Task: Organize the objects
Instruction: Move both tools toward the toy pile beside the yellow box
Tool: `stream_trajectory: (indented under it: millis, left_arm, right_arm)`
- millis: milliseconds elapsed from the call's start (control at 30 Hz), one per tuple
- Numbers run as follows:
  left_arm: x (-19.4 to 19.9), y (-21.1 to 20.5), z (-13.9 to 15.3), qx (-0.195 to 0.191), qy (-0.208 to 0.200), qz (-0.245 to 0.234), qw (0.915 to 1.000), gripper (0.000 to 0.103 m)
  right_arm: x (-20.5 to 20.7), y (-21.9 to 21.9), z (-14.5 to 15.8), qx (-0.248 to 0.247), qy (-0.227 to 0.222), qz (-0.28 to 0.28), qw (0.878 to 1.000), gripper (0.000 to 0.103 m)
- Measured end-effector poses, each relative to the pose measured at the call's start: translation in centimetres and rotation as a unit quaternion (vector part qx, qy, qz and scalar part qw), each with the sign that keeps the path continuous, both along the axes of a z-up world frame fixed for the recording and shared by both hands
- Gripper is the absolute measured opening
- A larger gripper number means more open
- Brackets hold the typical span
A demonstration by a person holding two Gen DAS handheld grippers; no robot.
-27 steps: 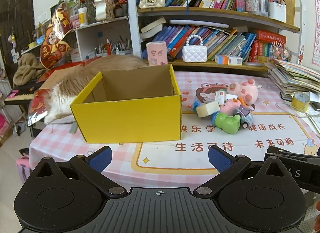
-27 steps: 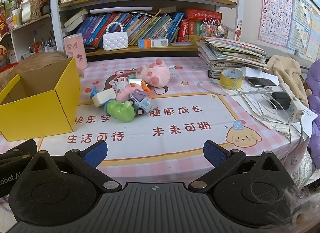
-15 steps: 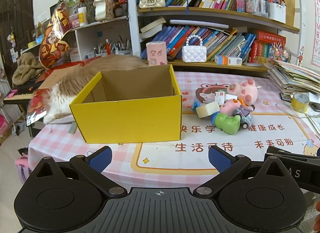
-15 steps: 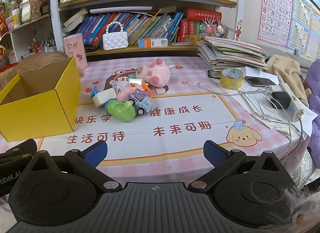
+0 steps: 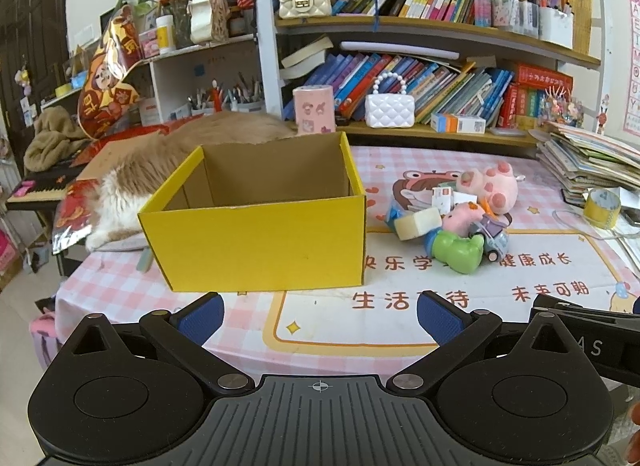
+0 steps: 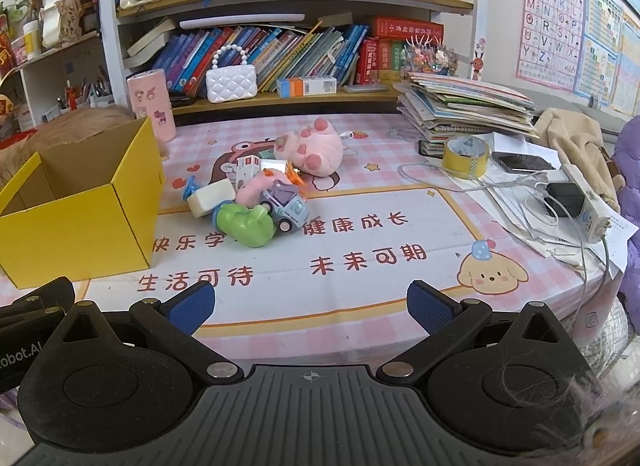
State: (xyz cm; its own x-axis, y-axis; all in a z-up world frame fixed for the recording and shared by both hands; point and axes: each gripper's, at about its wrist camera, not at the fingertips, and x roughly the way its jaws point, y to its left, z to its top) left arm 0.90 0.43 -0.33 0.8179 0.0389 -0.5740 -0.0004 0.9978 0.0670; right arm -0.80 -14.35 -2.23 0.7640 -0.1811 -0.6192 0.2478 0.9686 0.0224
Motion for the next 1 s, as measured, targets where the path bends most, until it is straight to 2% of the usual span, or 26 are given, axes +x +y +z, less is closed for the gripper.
stream_trajectory:
  millis: [567, 1000]
  left_arm:
    - [3.5, -1.2, -0.6, -0.009, 0.016, 0.012, 0.9998, 0.103]
    - [7.0, -3.7, -1.3, -0.026, 0.04, 0.036, 0.9982, 0.103]
  right_arm:
    - [4.7, -1.9, -0.8, 0.008, 0.021, 0.026, 0.999, 0.103]
    - [9.3, -6.1, -1.5, 0.03, 0.033, 0.053, 0.998, 0.103]
